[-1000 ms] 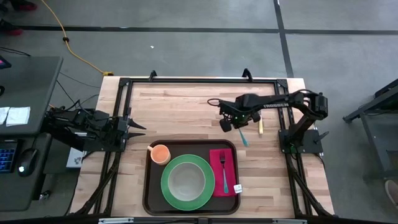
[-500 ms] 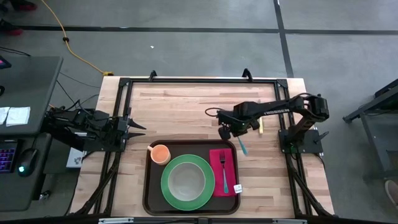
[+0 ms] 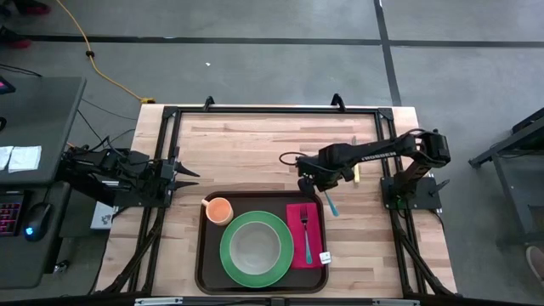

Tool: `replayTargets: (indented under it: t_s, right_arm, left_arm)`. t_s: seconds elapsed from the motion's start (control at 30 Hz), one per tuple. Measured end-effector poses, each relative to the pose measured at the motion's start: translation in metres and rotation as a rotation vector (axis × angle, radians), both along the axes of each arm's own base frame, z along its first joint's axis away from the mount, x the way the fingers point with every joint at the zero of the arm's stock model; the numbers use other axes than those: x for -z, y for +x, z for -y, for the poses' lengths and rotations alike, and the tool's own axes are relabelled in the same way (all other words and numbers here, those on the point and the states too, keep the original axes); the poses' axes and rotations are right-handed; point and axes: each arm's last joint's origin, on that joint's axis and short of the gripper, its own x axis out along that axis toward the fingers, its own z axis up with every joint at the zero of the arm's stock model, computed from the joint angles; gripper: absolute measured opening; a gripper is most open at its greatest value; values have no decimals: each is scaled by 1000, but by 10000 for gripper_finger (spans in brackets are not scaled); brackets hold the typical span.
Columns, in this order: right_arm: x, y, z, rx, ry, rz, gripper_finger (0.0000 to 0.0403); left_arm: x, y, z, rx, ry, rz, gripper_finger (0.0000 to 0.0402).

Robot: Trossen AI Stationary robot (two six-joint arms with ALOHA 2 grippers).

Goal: Set up tray
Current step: Put the blue spoon on the red napkin

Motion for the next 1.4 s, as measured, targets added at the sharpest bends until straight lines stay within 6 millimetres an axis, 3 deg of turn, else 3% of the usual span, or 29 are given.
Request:
replayTargets:
  t_s: [0.47,0.77,1.4]
  right_arm:
    - [0,3,-10,-33,22,33,6]
    - [-2,12,-34,-45,67,122,6]
    - [-8,27,-76,106,171,300,3]
  left_arm:
    - [0,0,0,1,0,0,136]
    - [0,0,0,1,0,-1,136]
    - [2,-1,0,2,5,-21,136]
